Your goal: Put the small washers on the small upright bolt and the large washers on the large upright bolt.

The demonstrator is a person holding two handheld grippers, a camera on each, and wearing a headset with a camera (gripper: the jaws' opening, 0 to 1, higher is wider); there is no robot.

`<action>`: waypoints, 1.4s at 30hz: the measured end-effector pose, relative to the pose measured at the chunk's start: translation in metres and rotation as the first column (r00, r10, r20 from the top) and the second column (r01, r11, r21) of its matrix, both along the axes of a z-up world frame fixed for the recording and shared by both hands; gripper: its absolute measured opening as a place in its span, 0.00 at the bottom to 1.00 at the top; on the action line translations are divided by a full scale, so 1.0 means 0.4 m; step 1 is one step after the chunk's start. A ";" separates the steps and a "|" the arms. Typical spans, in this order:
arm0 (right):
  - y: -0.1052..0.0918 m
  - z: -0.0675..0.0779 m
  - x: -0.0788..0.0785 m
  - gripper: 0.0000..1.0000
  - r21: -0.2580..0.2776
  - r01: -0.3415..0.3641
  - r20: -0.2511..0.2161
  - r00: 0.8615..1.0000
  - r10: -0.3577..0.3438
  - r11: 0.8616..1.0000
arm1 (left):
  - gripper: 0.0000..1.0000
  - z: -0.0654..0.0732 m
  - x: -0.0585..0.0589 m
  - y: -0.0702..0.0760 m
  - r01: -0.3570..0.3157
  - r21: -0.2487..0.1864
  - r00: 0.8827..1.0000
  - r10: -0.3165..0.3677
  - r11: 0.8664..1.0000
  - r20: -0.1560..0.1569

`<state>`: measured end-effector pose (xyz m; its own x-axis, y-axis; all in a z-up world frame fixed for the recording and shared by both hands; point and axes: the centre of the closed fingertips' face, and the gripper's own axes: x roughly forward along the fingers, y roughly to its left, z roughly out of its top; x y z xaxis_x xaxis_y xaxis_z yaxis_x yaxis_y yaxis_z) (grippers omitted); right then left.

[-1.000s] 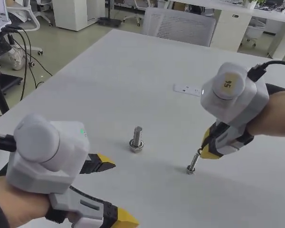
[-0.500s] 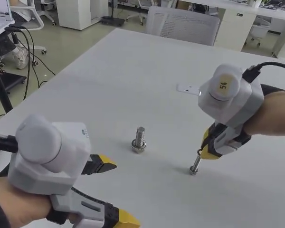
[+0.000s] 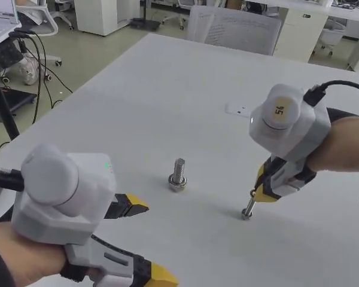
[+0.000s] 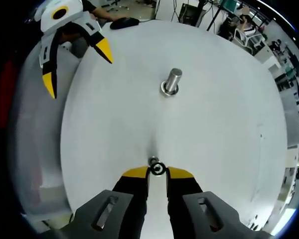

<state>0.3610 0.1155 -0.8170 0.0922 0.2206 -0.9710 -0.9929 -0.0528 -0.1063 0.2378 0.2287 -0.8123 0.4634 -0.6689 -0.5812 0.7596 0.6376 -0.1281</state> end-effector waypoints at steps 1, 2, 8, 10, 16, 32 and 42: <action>0.000 -0.002 0.001 0.15 -0.001 -0.001 0.000 1.000 0.001 1.000 | 0.72 -0.001 0.000 0.000 0.001 0.001 1.000 -0.001 1.000 0.000; 0.000 -0.003 0.001 0.15 -0.002 0.000 -0.002 1.000 0.000 1.000 | 0.72 -0.001 0.000 0.000 0.001 0.002 1.000 -0.001 1.000 0.000; -0.001 -0.013 -0.003 0.15 -0.005 0.002 -0.011 1.000 -0.002 1.000 | 0.72 -0.002 0.000 0.002 -0.002 0.001 1.000 0.002 1.000 0.000; 0.000 -0.018 -0.003 0.15 -0.004 0.003 -0.015 1.000 -0.003 1.000 | 0.72 -0.003 0.000 0.003 -0.003 0.001 1.000 0.003 1.000 -0.002; 0.002 -0.044 -0.009 0.15 -0.009 0.005 -0.030 1.000 -0.005 1.000 | 0.72 -0.004 0.000 0.004 -0.004 0.004 1.000 0.004 1.000 -0.004; 0.001 -0.109 -0.013 0.14 -0.019 0.024 -0.060 0.998 -0.025 1.000 | 0.72 -0.007 -0.002 0.004 -0.004 0.005 1.000 0.004 1.000 -0.012; 0.007 -0.125 -0.007 0.15 -0.010 0.029 -0.063 0.998 -0.030 1.000 | 0.72 -0.006 0.000 0.005 -0.004 0.006 1.000 0.005 1.000 -0.014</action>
